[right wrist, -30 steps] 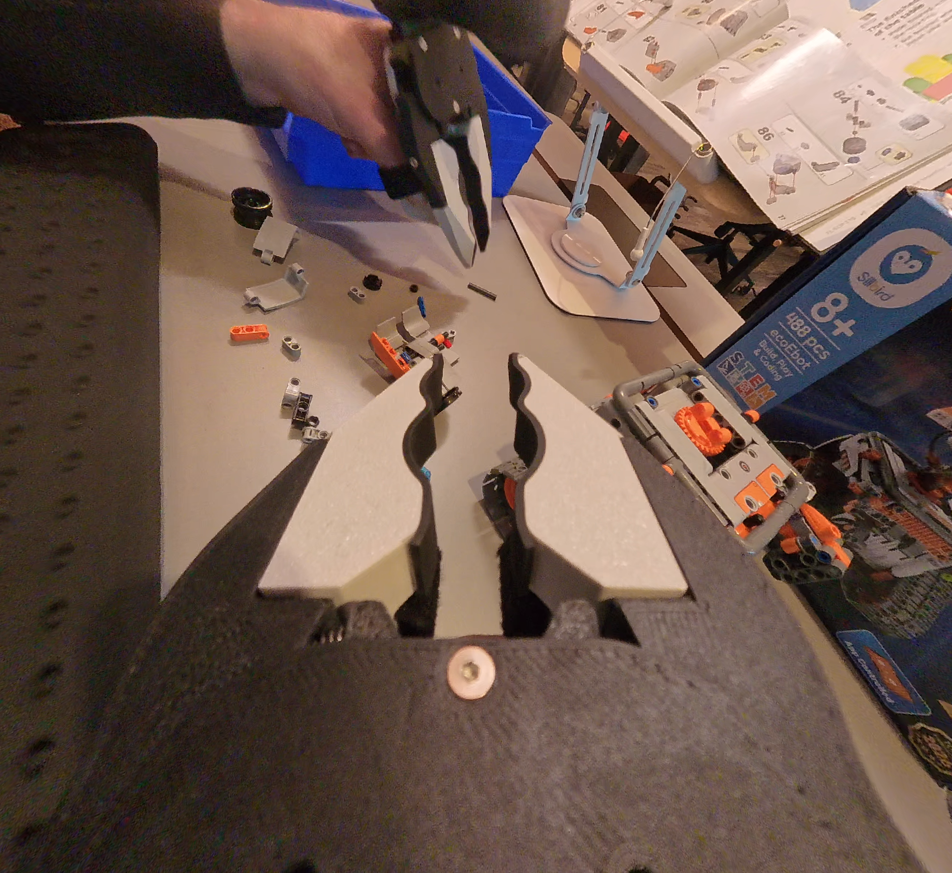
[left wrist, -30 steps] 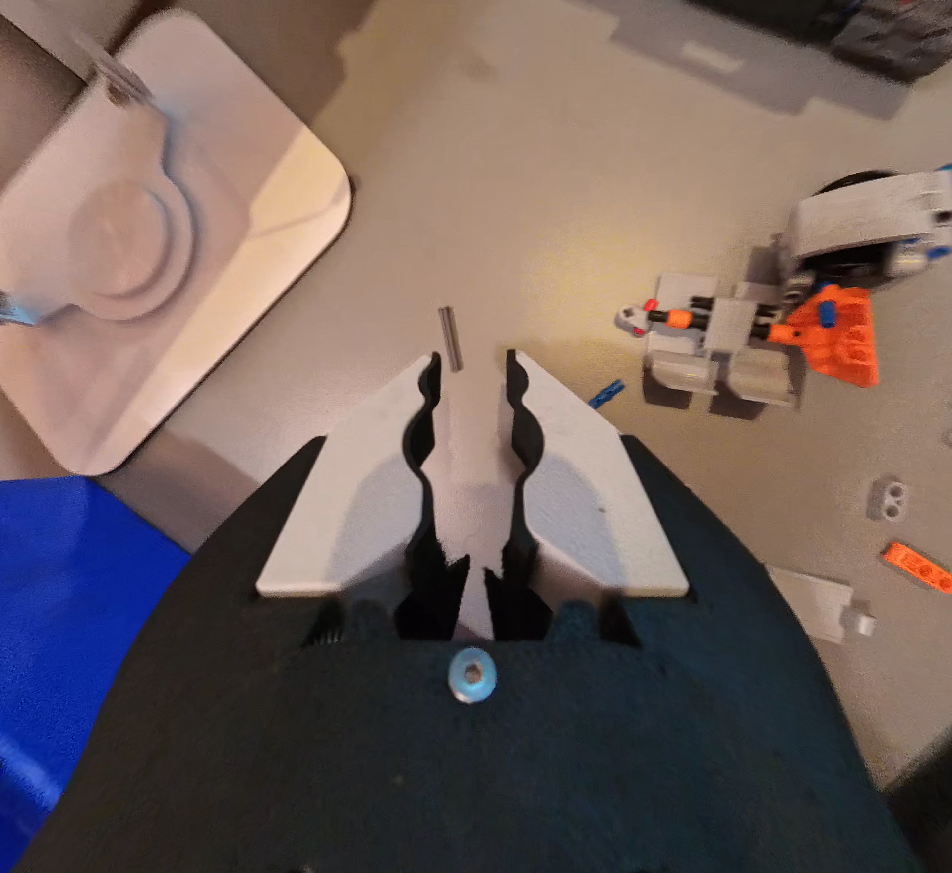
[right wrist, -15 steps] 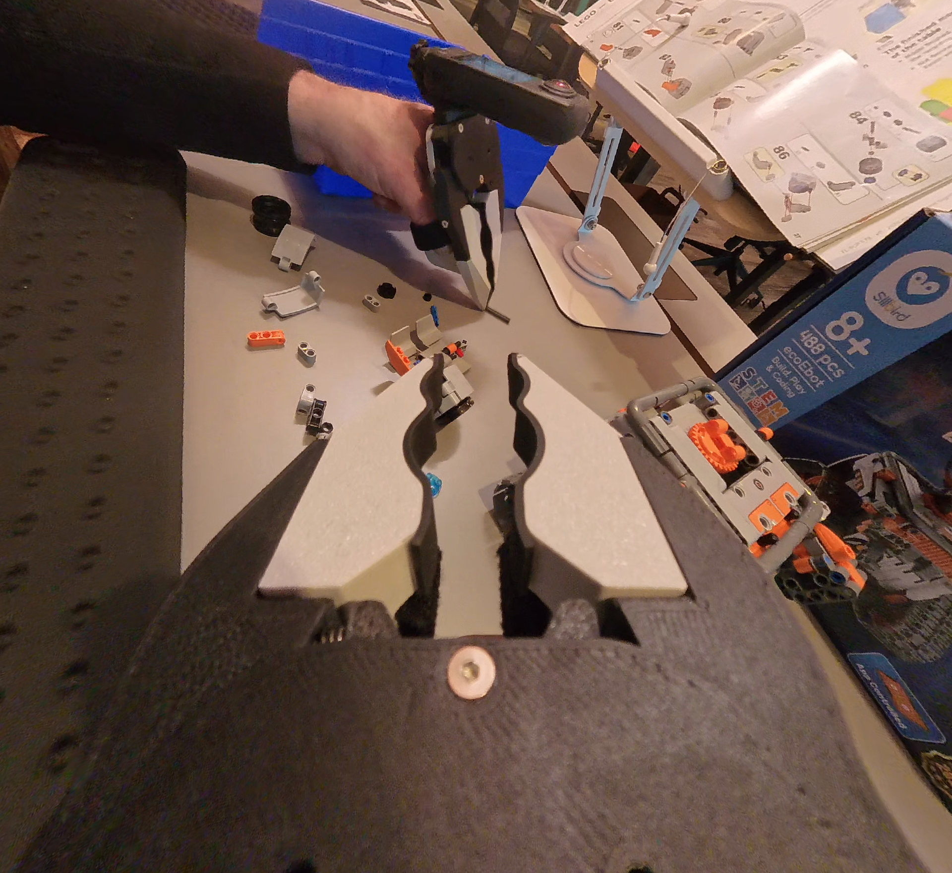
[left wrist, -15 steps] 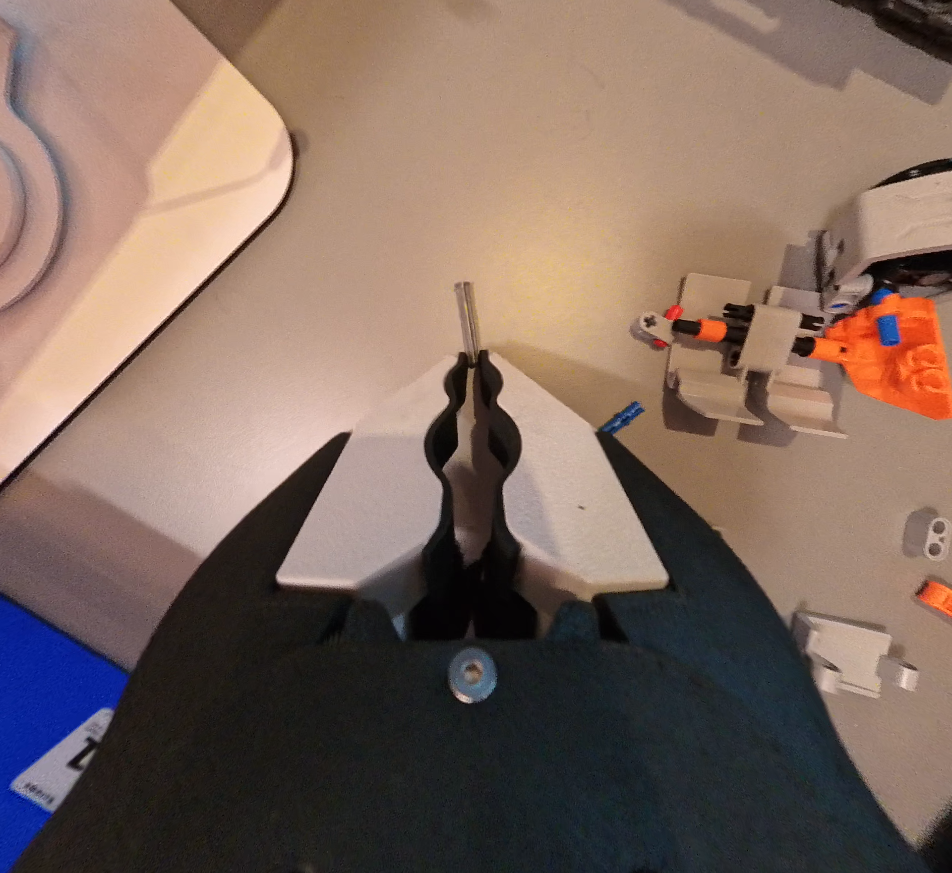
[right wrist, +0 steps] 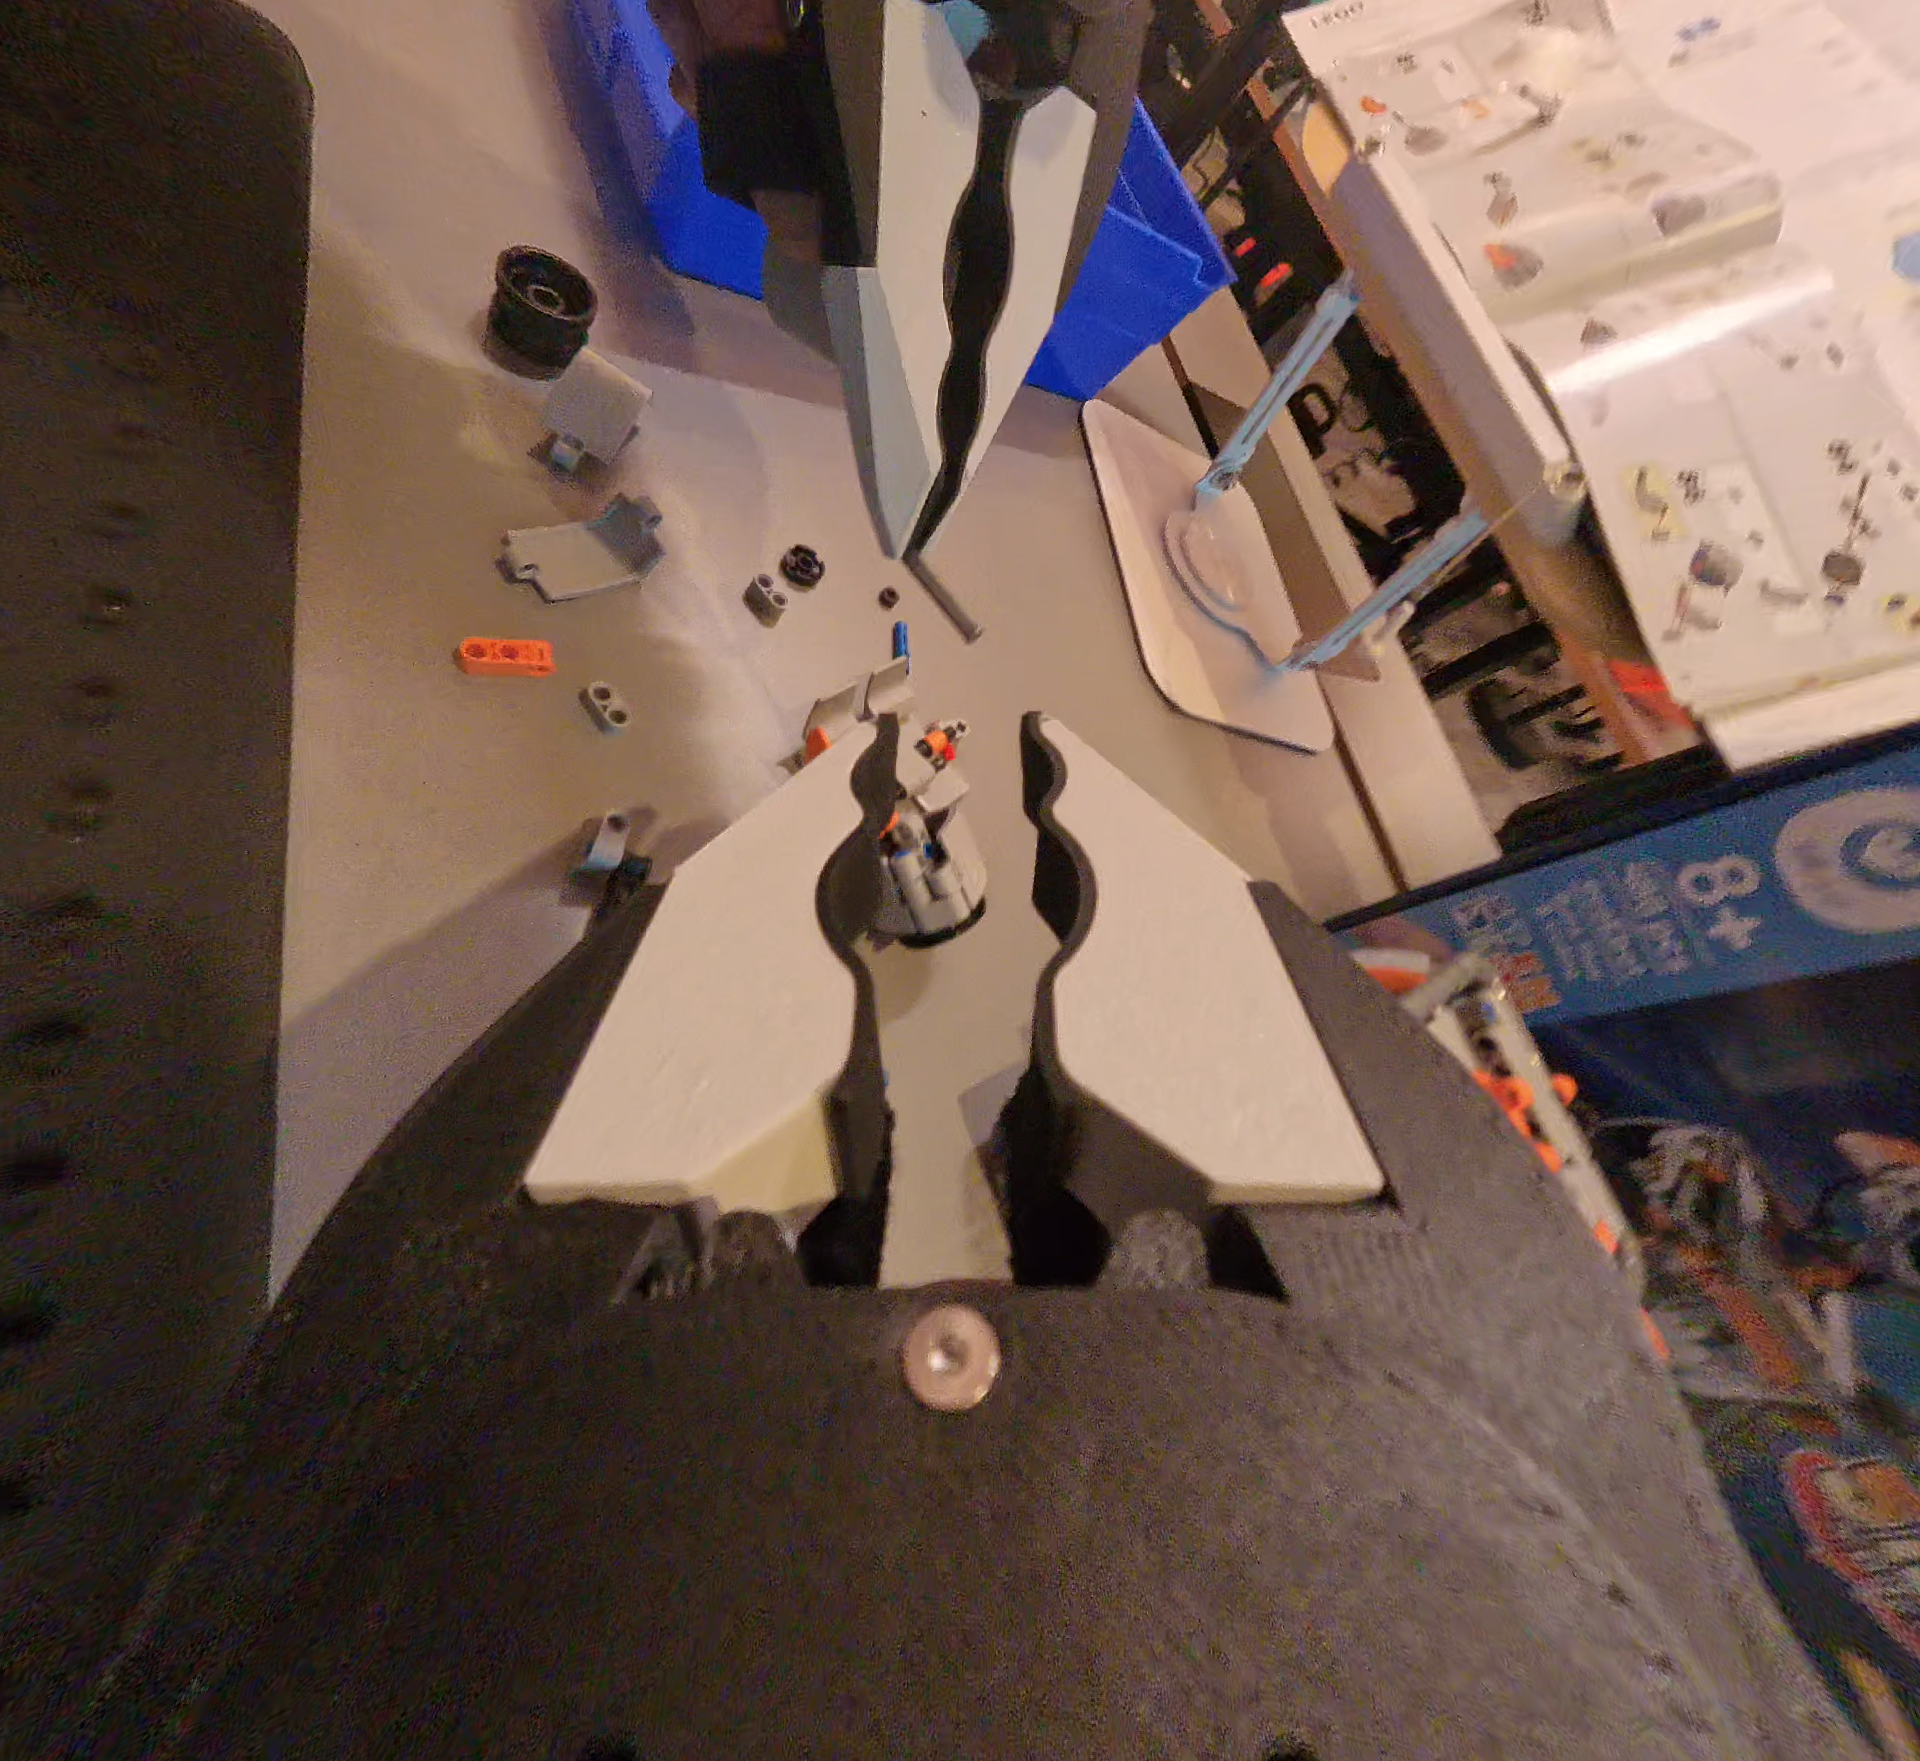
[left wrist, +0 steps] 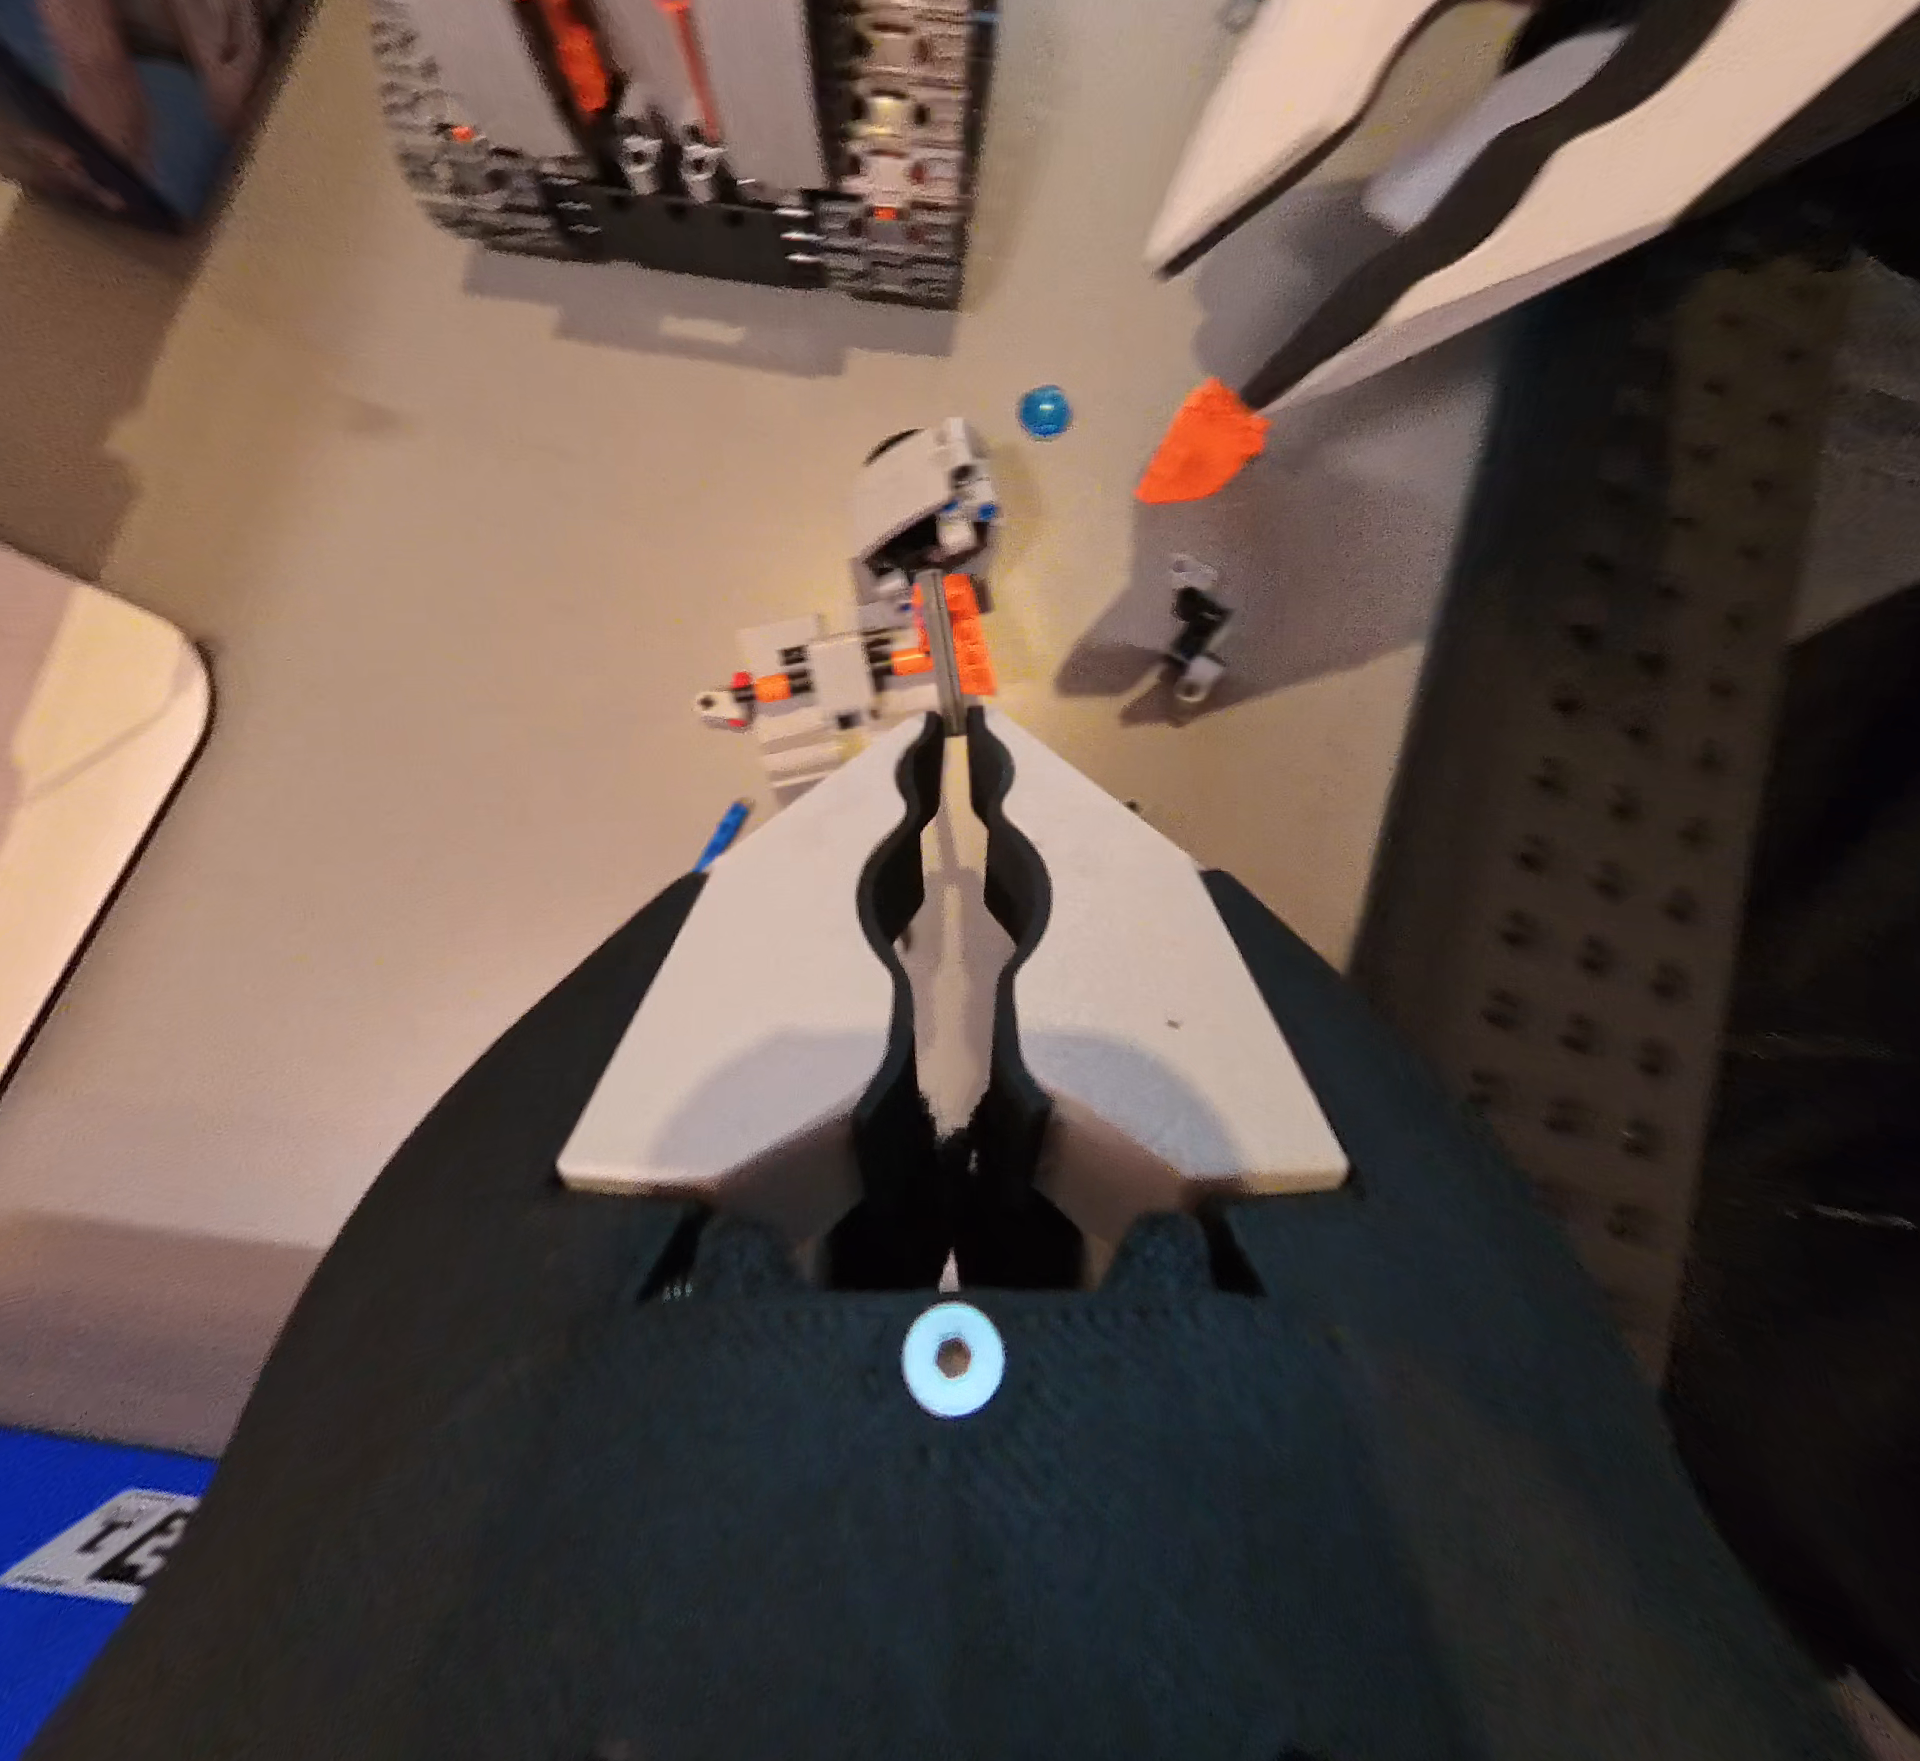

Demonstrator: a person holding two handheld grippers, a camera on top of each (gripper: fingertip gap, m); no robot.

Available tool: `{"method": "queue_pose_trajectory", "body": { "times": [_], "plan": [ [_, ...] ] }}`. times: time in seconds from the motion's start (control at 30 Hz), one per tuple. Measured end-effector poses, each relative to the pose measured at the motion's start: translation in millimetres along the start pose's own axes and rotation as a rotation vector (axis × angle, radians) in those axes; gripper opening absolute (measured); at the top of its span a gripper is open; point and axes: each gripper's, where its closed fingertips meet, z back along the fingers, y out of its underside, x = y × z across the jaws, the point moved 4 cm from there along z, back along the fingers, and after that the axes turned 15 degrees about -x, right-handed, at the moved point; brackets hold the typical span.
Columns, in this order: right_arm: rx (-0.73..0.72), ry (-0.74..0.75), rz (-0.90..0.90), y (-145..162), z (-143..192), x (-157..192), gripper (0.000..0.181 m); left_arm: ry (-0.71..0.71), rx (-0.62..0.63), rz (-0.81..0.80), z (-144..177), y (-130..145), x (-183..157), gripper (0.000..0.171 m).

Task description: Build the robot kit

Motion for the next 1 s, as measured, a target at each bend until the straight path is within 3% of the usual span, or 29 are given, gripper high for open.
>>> {"method": "queue_pose_trajectory", "body": {
  "times": [0.17, 0.53, 0.77, 0.9, 1.0],
  "plan": [
    [0.044, -0.038, 0.141, -5, -21, 18, 0.020, 0.089, 0.023, -0.048, 3, -6, -30, 0.002],
    [0.055, -0.129, 0.114, 4, -24, 30, 0.001, 0.191, 0.017, -0.063, -7, -16, -44, 0.001],
    [0.027, -0.115, 0.076, 3, -20, 26, 0.002, 0.212, 0.003, -0.044, -7, -21, -42, 0.001],
    [0.003, -0.082, 0.082, -1, -16, 20, 0.021, 0.214, 0.009, -0.037, -9, -20, -42, 0.001],
    [0.009, -0.091, 0.084, 0, -16, 22, 0.017, 0.237, -0.005, -0.034, -10, -23, -45, 0.002]
  ]
}}
